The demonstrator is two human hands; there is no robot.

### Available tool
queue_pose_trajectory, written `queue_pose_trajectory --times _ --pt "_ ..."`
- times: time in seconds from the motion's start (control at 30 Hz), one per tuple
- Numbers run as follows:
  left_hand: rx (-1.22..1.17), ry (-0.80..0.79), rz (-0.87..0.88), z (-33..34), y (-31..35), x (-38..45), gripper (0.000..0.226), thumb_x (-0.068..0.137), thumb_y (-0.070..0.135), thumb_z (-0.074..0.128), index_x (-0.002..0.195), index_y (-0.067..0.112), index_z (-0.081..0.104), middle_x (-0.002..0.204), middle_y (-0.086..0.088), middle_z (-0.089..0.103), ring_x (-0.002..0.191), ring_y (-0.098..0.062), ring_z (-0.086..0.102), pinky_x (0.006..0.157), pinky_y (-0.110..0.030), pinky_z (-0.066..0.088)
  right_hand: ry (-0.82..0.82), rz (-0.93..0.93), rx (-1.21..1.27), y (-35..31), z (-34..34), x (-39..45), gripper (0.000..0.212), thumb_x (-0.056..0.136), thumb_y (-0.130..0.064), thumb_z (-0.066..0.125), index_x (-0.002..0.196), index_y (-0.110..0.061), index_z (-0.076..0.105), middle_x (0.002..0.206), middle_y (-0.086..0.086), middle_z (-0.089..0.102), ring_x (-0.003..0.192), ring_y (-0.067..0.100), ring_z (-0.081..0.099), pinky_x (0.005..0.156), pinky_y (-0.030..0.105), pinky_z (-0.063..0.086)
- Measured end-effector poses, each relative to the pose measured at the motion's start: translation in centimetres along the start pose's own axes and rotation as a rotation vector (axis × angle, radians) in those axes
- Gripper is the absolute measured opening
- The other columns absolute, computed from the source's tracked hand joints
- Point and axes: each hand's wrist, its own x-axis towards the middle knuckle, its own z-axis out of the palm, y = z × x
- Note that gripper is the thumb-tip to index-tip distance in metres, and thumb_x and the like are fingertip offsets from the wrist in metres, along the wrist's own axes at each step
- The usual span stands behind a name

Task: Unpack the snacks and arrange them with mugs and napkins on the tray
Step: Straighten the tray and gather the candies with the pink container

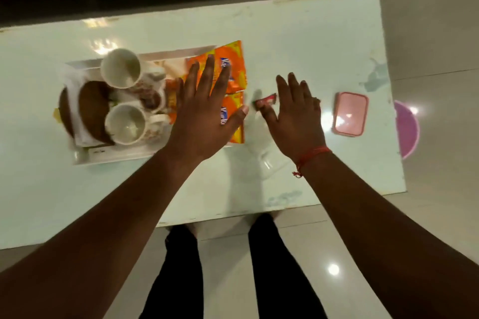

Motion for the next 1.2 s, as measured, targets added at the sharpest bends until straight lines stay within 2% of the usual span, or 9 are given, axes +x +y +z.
queue_pose_trajectory --times 0.2,0.33,0.4,0.5,0.67,0.8,0.93,1.07,1.2 --pt "0.101 -0.015 0.098 4.2 7.0 4.3 0.059 0.092 0.041 0.049 0.146 0.017 0.041 0.156 -0.009 0.038 0.146 -0.033 0.027 0.118 -0.059 0.013 -0.062 -0.056 -0.087 8.0 -2.2 0.8 0.068 0.097 -0.059 0.031 0.151 -0.018 0.03 0.159 0.01 0.028 0.148 0.035 0.022 0.115 0.056 0.025" --pt "0.166 -0.133 0.169 6.2 8.2 6.0 0.04 0.09 0.029 0.059 0.129 0.017 0.057 0.126 -0.007 0.063 0.124 -0.029 0.055 0.12 -0.058 0.008 -0.114 -0.088 -0.157 11.3 -1.4 1.9 0.052 0.093 -0.026 0.053 0.143 -0.014 0.042 0.149 0.013 0.043 0.143 0.04 0.03 0.111 0.056 0.033" --pt "0.254 -0.173 0.215 6.9 8.5 7.1 0.034 0.09 0.025 0.06 0.124 0.016 0.06 0.116 -0.008 0.066 0.111 -0.029 0.062 0.121 -0.054 0.002 -0.155 -0.102 -0.155 12.1 -1.1 2.3 0.053 0.087 -0.011 0.054 0.139 -0.014 0.047 0.147 0.013 0.046 0.142 0.041 0.03 0.108 0.054 0.036" --pt "0.425 -0.238 0.242 7.7 9.0 8.9 0.035 0.088 0.017 0.059 0.123 0.015 0.056 0.111 -0.009 0.064 0.103 -0.029 0.064 0.123 -0.051 0.003 -0.187 -0.154 -0.173 12.8 -1.3 3.0 0.049 0.082 -0.006 0.053 0.13 -0.013 0.056 0.139 0.014 0.051 0.134 0.042 0.037 0.097 0.05 0.043" --pt "0.521 -0.321 0.228 8.9 9.0 10.8 0.031 0.088 0.014 0.061 0.118 0.012 0.053 0.109 -0.012 0.061 0.101 -0.031 0.064 0.122 -0.047 0.012 -0.079 -0.269 -0.281 13.9 -0.7 4.1 0.034 0.077 -0.005 0.046 0.106 -0.011 0.064 0.106 0.013 0.059 0.096 0.038 0.052 0.07 0.041 0.042" --pt "0.484 -0.362 0.209 9.2 8.8 11.4 0.027 0.089 0.017 0.062 0.115 0.011 0.055 0.112 -0.014 0.062 0.104 -0.033 0.063 0.112 -0.044 0.031 -0.03 -0.288 -0.306 14.5 -0.5 4.7 0.02 0.076 -0.003 0.059 0.094 -0.012 0.061 0.09 0.011 0.057 0.082 0.035 0.052 0.064 0.037 0.036" --pt "0.244 -0.279 0.127 7.7 10.1 10.6 0.017 0.091 0.02 0.062 0.106 0.014 0.057 0.105 -0.011 0.059 0.091 -0.033 0.063 0.077 -0.042 0.051 0.023 -0.198 -0.157 14.1 -1.3 4.3 0.011 0.085 -0.017 0.06 0.095 -0.014 0.061 0.09 0.008 0.06 0.083 0.032 0.055 0.064 0.035 0.035" --pt "-0.004 -0.226 0.058 5.4 12.1 7.3 0.018 0.091 0.032 0.062 0.103 0.02 0.058 0.105 -0.005 0.059 0.09 -0.025 0.062 0.072 -0.038 0.052 0.014 -0.157 0.046 12.6 -2.4 0.8 0.013 0.088 -0.024 0.06 0.1 -0.017 0.063 0.091 0.003 0.061 0.085 0.027 0.056 0.07 0.042 0.047" --pt "-0.081 -0.319 -0.031 4.8 12.0 2.6 0.019 0.09 0.036 0.065 0.1 0.022 0.057 0.1 -0.001 0.059 0.088 -0.021 0.061 0.074 -0.038 0.053 -0.052 -0.173 0.061 11.4 -1.8 -3.4 0.015 0.089 -0.027 0.062 0.101 -0.02 0.063 0.091 -0.001 0.061 0.085 0.023 0.054 0.072 0.042 0.047"
